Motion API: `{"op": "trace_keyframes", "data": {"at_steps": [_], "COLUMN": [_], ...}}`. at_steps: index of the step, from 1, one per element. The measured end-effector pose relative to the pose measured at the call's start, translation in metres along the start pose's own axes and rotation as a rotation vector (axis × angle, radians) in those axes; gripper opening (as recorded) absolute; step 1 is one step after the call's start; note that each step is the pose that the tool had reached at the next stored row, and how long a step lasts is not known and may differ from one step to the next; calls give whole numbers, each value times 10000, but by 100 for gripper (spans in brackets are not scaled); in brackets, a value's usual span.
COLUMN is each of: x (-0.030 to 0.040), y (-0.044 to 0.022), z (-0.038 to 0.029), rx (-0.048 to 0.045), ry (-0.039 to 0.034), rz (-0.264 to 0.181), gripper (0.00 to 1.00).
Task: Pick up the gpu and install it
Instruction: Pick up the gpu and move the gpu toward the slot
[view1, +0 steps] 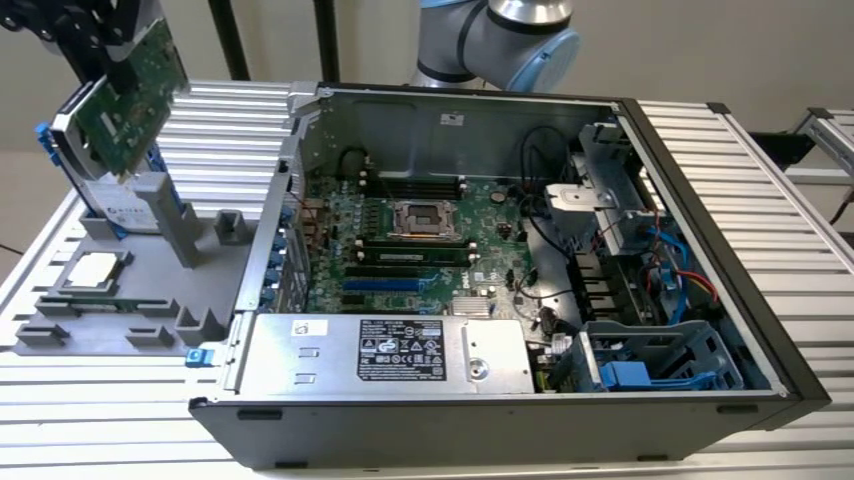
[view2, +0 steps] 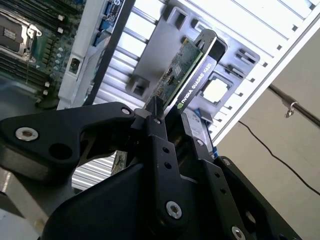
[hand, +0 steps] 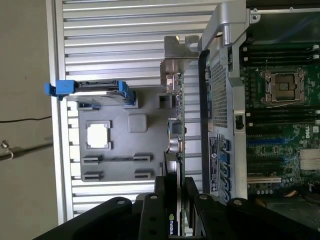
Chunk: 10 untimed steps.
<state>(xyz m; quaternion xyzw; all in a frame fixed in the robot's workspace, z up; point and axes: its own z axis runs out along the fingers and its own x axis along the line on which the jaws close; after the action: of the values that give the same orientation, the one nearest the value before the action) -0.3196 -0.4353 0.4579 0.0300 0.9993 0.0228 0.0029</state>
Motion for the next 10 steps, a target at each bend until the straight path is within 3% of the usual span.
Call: {"op": "trace_keyframes", "data": {"at_steps": [10], "x": [1], "y": [2], "z": [-26], "rx": [0], "ry": [0], "rz": [2], "gripper": [0]}}
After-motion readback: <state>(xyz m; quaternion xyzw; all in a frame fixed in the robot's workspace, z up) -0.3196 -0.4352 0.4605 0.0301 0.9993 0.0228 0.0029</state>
